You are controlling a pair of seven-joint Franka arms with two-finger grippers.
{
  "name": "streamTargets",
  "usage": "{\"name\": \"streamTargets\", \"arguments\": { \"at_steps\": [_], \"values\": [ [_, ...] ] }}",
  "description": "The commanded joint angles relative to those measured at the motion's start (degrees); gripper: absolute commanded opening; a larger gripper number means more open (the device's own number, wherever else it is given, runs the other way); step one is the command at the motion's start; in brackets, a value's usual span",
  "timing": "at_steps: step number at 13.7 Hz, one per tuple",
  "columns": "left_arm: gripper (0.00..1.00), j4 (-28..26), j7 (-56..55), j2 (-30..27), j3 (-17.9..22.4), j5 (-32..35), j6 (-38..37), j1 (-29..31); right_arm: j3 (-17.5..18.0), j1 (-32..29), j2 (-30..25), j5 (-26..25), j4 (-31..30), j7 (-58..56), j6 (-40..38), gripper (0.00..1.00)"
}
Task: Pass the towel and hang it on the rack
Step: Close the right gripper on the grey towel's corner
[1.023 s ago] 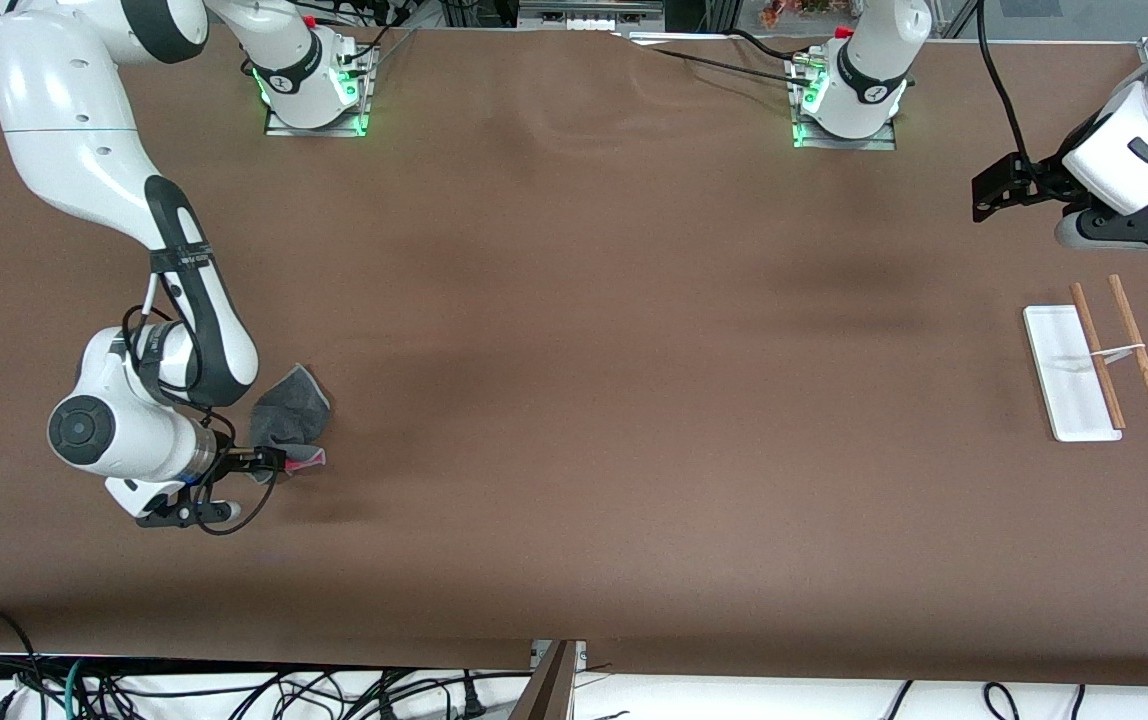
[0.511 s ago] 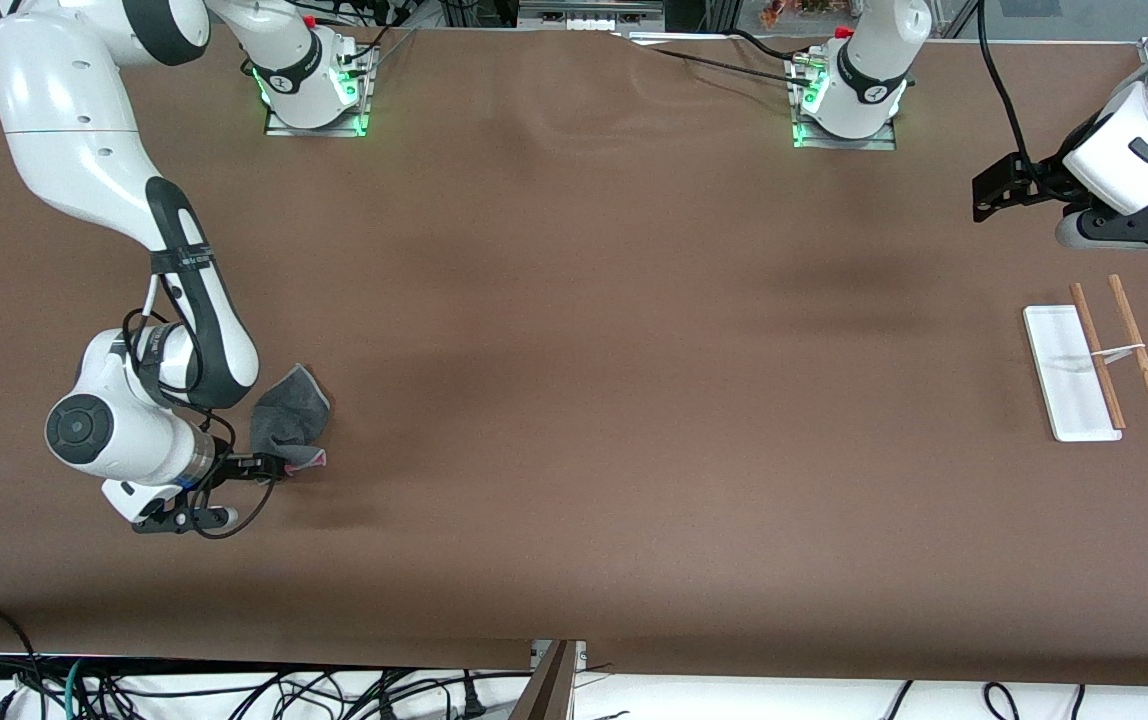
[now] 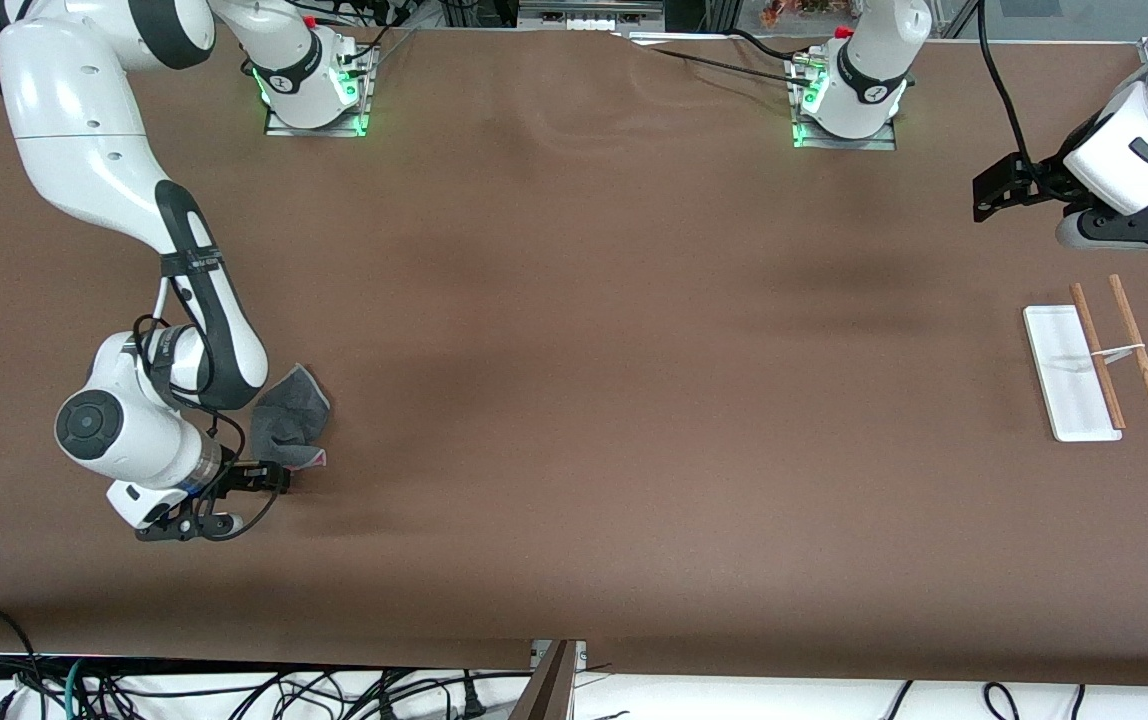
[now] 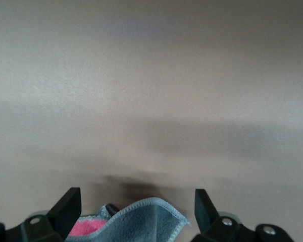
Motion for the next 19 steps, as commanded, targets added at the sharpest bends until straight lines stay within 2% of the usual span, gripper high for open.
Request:
{"name": "streamTargets", "arguments": {
  "at_steps": [1, 6, 8, 12, 13, 15, 18, 19],
  "values": [
    [1.00, 1.0, 0.7, -0.1, -0.3, 1.4, -1.0, 0.3, 0.1, -0.3, 1.9, -1.1, 1.4, -0.2, 1.8, 0.99],
    [1.00, 1.0, 0.7, -0.1, -0.2, 1.4, -1.0, 0.4, -0.2, -0.7, 1.9, -1.6, 1.2, -0.2, 2.1, 0.99],
    [1.00, 1.0, 0.7, -0.1, -0.3, 1.4, -1.0, 0.3, -0.8, -0.8, 1.9, -1.5, 0.6, -0.2, 0.9, 0.94],
    [1.00, 1.0, 0.7, -0.1, -0.2, 1.4, -1.0, 0.4, -0.8, -0.9, 2.0, -1.4, 0.3, 0.3, -1.7, 0.90],
    [1.00, 1.0, 0.7, -0.1, -0.2, 1.4, -1.0, 0.4, -0.8, -0.9, 1.9, -1.4, 0.3, 0.4, -2.4, 0.85],
    [1.00, 1.0, 0.7, -0.1, -0.2, 1.4, -1.0, 0.4, -0.8, -0.8, 1.6, -1.4, 0.5, 0.4, -4.5, 0.63],
    [1.00, 1.0, 0.7, -0.1, -0.1, 1.4, -1.0, 0.4, -0.8, -0.5, 1.4, -1.3, 0.7, 0.4, -6.5, 0.37],
    [1.00, 0.9, 0.7, -0.1, -0.1, 1.4, -1.0, 0.4, -0.8, -0.4, 1.4, -1.4, 0.9, 0.4, -7.5, 0.24]
  ]
}}
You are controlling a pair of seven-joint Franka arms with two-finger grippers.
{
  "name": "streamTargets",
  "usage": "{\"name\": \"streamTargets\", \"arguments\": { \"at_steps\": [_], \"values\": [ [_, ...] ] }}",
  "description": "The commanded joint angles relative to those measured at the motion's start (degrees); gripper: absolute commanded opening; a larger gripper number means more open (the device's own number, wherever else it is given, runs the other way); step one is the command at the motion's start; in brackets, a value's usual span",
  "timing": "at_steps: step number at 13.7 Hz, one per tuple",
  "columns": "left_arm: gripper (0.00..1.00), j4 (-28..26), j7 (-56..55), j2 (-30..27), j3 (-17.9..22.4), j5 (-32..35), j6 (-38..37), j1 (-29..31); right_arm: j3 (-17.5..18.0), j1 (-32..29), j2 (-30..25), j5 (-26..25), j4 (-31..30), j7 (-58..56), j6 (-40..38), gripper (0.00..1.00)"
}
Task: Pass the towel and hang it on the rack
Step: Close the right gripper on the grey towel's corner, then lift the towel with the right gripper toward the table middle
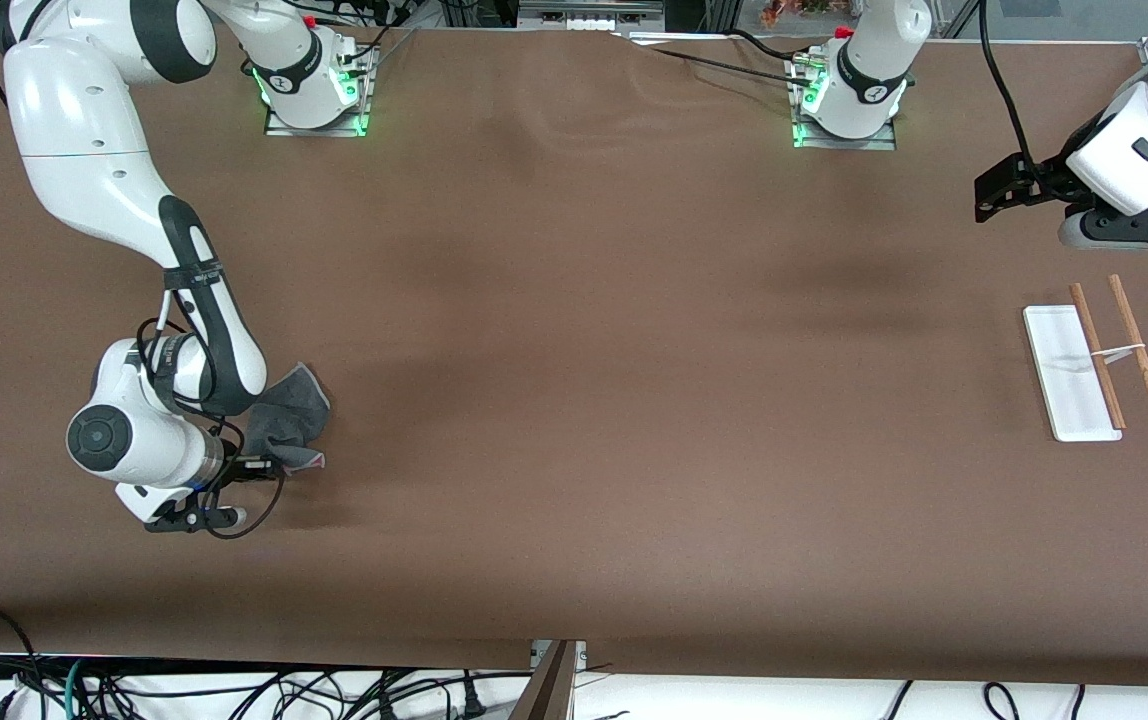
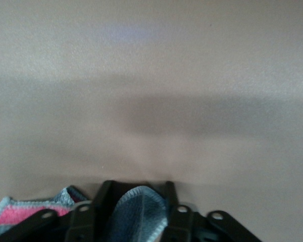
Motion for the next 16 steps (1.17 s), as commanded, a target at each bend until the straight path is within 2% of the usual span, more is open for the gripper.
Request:
{"name": "streamTargets", "arguments": {
  "at_steps": [1, 3, 4, 7, 9, 13, 16],
  "values": [
    [1.00, 0.9, 0.7, -0.1, -0.3, 1.4, -1.0, 0.4, 0.2, 0.1, -0.4, -0.6, 0.7, 0.3, -3.7, 0.14],
    [1.00, 0.9, 0.7, -0.1, -0.3, 1.4, -1.0, 0.4, 0.4, 0.1, -1.0, -0.5, 1.1, 0.1, -5.9, 0.01],
    [1.00, 1.0, 0.7, -0.1, -0.3, 1.4, -1.0, 0.4, 0.6, 0.2, -1.6, -0.5, 2.1, 0.0, -7.7, 0.00],
    [1.00, 1.0, 0.7, -0.1, -0.3, 1.4, -1.0, 0.4, 2.0, 1.1, -3.5, -0.1, 7.7, -0.3, -18.0, 0.00],
    [1.00, 0.9, 0.7, -0.1, -0.3, 1.4, -1.0, 0.4, 5.0, 1.3, -7.1, 0.0, 8.8, -0.3, -21.7, 0.00],
    [1.00, 1.0, 0.7, -0.1, -0.3, 1.4, -1.0, 0.4, 12.8, 3.3, -15.4, 0.0, 8.8, 0.5, -22.9, 0.00],
    [1.00, 1.0, 0.7, -0.1, -0.3, 1.4, -1.0, 0.4, 14.6, 7.7, -19.6, 0.2, 8.7, 0.4, -22.9, 0.00]
  ]
}}
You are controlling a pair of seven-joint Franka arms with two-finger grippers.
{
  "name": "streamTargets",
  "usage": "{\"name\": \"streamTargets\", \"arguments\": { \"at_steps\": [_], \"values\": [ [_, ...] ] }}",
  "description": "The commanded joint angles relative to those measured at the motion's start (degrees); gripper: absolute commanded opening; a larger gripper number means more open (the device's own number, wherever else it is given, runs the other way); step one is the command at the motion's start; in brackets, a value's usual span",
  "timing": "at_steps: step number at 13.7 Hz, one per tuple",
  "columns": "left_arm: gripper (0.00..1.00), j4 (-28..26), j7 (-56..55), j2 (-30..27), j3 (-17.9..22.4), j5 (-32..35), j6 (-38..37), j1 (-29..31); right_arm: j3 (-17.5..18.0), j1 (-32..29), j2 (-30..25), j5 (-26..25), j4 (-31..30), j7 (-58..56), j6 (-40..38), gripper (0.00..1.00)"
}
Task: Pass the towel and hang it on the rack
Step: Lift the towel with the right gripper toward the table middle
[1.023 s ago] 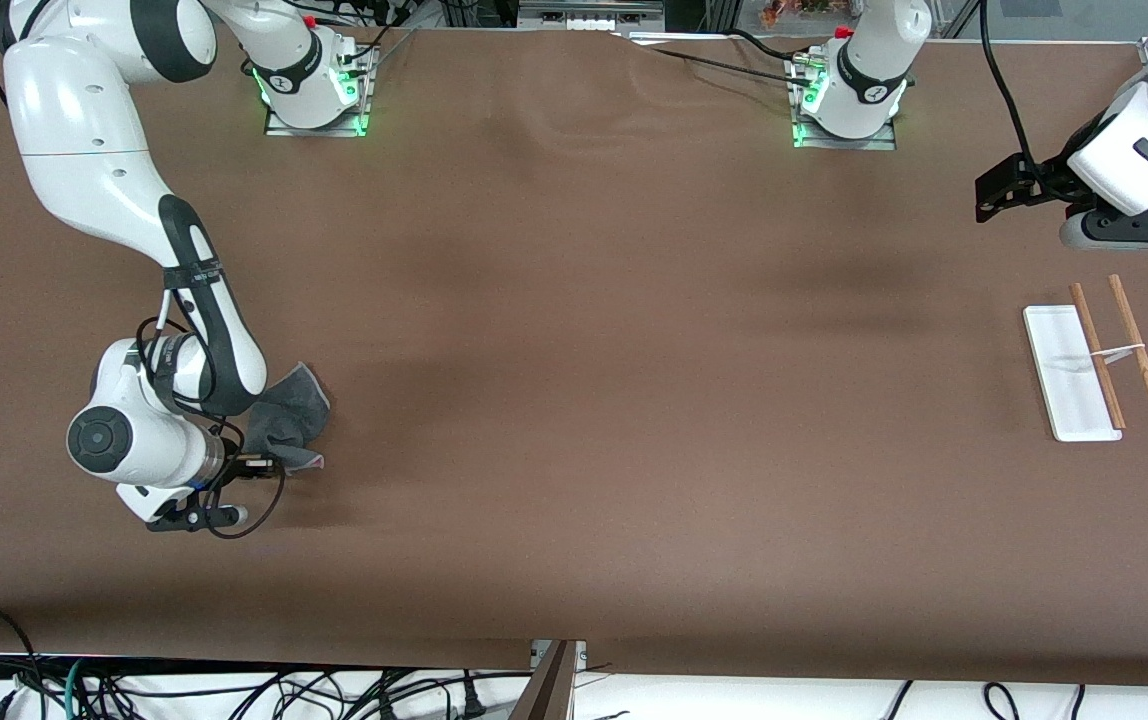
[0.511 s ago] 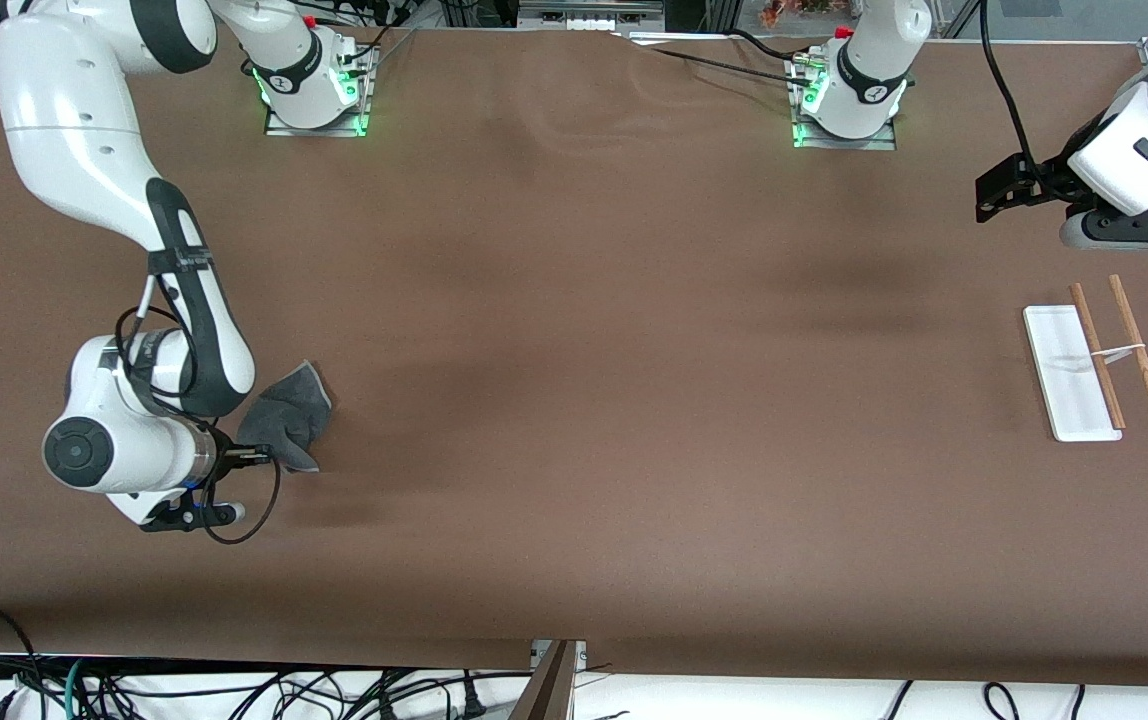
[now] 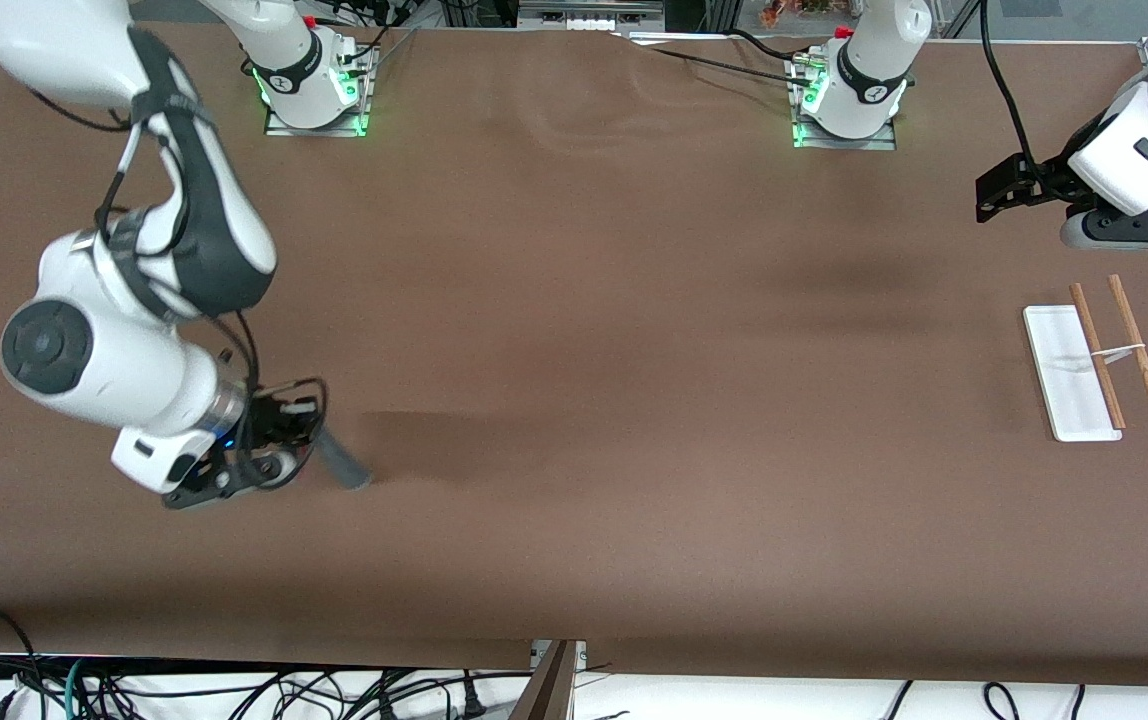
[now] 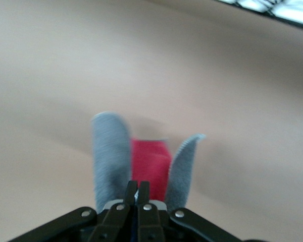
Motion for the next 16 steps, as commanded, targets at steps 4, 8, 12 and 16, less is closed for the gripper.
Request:
{"name": "streamTargets", "arguments": {
  "at_steps": [4, 8, 12, 16],
  "values": [
    [1.00, 1.0, 1.0, -0.1, -0.4, 1.3, -1.0, 0.3, 3.7, 7.8, -4.9, -0.1, -1.2, 0.2, 0.3, 0.00],
    [1.00, 0.8, 1.6, 1.9, -0.5, -4.1, -4.9, 0.6, 4.6, 13.1, -4.9, 0.0, 1.6, 0.4, 3.1, 0.00],
    [1.00, 1.6, 5.0, 5.9, -0.5, -15.5, -4.8, 0.7, 4.6, 17.7, -5.4, 0.0, 1.6, 0.4, 5.8, 0.00],
    [1.00, 1.7, 13.6, 10.3, -0.7, -29.2, -1.6, 0.0, 4.7, 21.7, -5.4, 0.1, 1.6, 1.1, 9.5, 0.00]
  ]
}}
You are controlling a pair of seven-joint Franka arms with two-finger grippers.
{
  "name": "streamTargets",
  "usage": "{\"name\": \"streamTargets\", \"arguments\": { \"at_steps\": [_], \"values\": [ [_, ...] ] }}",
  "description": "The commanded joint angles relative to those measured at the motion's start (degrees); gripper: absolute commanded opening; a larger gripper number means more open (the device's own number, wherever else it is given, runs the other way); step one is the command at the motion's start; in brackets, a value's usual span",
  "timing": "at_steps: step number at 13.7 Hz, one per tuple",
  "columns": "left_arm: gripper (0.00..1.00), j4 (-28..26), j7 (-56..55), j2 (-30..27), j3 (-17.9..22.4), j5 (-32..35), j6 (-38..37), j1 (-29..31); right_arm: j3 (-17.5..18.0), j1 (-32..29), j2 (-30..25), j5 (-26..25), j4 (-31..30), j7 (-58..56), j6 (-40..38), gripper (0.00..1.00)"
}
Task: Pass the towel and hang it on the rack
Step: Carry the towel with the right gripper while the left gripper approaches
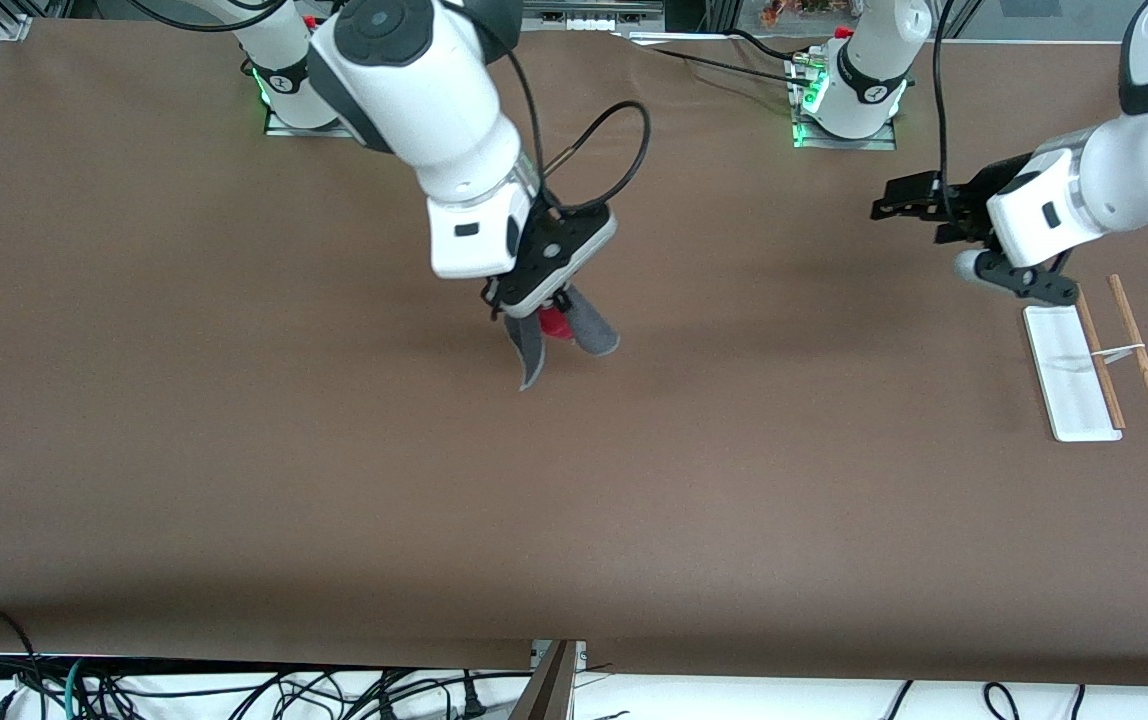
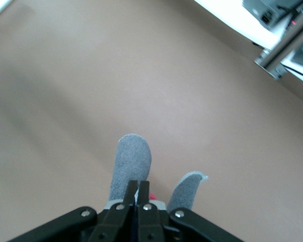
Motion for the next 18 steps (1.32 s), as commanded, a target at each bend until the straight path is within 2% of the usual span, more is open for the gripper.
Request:
{"name": "streamTargets", "arguments": {
  "at_steps": [1, 3, 6, 8, 11, 15, 18],
  "values": [
    [1.00, 1.6, 8.8, 3.3, -0.4, -7.5, 1.2, 0.0, 0.4, 2.3, -0.4, 0.1, 0.6, 2.5, 1.7, 0.00],
    [1.00, 0.7, 17.3, 5.2, -1.0, -10.6, 4.7, -0.3, 1.7, 2.9, -0.4, 0.0, 0.5, 4.8, 3.7, 0.00],
    [1.00, 0.3, 27.6, 8.8, -4.5, -14.7, 8.9, -0.3, 2.5, 3.7, -0.3, 0.0, 0.5, 5.0, 4.1, 0.00],
    [1.00, -3.0, 38.0, 10.2, -5.1, -20.5, 11.4, -0.5, 2.5, 4.1, -0.3, 0.0, 0.5, 5.0, 4.5, 0.00],
    [1.00, -10.3, 53.6, 9.8, -7.9, -28.3, 20.2, -1.4, 2.5, 4.4, -0.3, 0.0, 0.5, 5.0, 4.5, 0.00],
    [0.99, -11.2, 62.8, 10.2, -11.2, -33.9, 24.6, -1.5, 2.5, 4.4, -0.3, 0.0, 0.5, 5.0, 4.5, 0.00],
    [0.74, -11.7, 67.0, 10.4, -11.8, -35.0, 24.9, -1.6, 2.5, 4.4, -0.3, 0.0, 0.5, 5.0, 4.5, 0.00]
  ]
}}
